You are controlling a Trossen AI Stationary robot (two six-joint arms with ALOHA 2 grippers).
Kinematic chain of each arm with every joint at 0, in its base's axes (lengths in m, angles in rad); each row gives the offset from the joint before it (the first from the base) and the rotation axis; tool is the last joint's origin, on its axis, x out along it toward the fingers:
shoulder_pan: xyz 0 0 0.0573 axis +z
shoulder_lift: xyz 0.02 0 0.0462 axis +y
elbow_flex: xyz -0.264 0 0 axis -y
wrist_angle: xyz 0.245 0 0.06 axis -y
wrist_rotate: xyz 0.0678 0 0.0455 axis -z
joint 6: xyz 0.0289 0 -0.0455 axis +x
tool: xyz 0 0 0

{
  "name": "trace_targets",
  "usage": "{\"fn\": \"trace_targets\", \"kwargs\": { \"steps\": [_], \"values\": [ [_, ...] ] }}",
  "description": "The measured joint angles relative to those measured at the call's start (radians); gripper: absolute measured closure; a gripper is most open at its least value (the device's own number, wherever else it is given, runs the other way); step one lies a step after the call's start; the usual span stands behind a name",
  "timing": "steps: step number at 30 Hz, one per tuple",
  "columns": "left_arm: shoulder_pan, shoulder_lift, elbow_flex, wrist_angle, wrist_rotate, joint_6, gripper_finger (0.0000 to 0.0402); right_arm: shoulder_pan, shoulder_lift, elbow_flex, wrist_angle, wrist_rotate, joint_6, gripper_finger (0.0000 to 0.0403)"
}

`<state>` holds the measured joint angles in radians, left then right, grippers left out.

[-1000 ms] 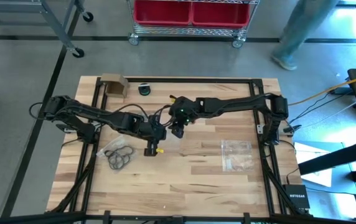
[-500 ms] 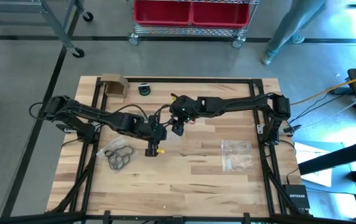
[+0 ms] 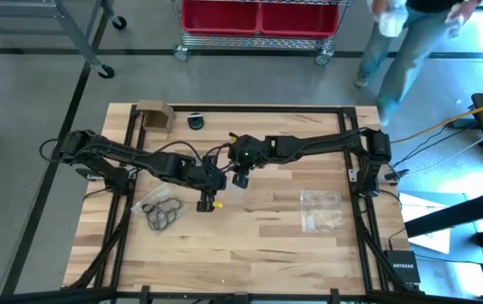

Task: Sort rubber bands
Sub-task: Put the red rubber band into the transparent zip bag

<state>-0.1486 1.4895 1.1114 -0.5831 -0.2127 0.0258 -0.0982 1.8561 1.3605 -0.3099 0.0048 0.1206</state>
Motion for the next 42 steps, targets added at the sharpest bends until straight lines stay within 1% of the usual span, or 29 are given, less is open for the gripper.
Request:
{"fn": "trace_targets", "kwargs": {
  "steps": [4,6,9,13,15,21,24,27,31,33,35,40,42],
  "values": [
    [0.0,0.0,0.0,0.0,-0.001,0.0,0.0396,0.0,0.0,0.0,0.005,-0.009,-0.022,0.0382],
    [0.0,0.0,0.0,0.0,-0.001,0.0,0.0396,0.0,0.0,0.0,0.003,-0.01,-0.025,0.0394],
    [-0.006,0.0,0.0,0.001,0.0,-0.04,0.0396,0.0,0.0,0.0,0.003,-0.014,-0.025,0.0388],
    [-0.007,0.0,0.001,0.005,0.0,-0.074,0.0384,0.0,0.0,0.0,0.004,-0.013,-0.043,0.0399],
    [-0.007,0.0,0.001,0.005,0.0,-0.079,0.0367,0.0,0.0,0.0,0.004,-0.013,-0.051,0.04],
    [-0.007,-0.002,0.001,-0.001,0.0,-0.07,0.0296,0.0,0.0,0.0,0.003,-0.012,-0.051,0.0398],
    [-0.007,-0.019,0.001,-0.012,0.0,-0.058,0.0268,0.0,0.0,0.0,0.002,-0.012,-0.052,0.0398],
    [-0.007,-0.043,0.023,-0.035,0.001,-0.053,0.0249,0.0,0.0,0.0,0.004,-0.012,-0.052,0.0398],
    [-0.006,-0.082,0.055,-0.055,-0.002,-0.044,0.0238,0.0,0.0,0.0,0.009,-0.012,-0.075,0.0398],
    [-0.002,-0.102,0.065,-0.065,-0.025,-0.031,0.0236,0.0,0.0,0.0,0.013,-0.012,-0.076,0.0398],
    [0.0,-0.123,0.067,-0.072,-0.069,-0.024,0.0236,0.0,0.0,0.0,0.015,-0.012,-0.076,0.0398],
    [0.024,-0.149,0.069,-0.072,-0.253,-0.032,0.0244,0.0,0.0,0.0,0.016,-0.012,-0.077,0.0398],
    [0.053,-0.146,0.068,-0.072,-0.254,-0.061,0.0248,0.0,0.0,0.0,0.014,-0.01,-0.077,0.0398]
  ]
}}
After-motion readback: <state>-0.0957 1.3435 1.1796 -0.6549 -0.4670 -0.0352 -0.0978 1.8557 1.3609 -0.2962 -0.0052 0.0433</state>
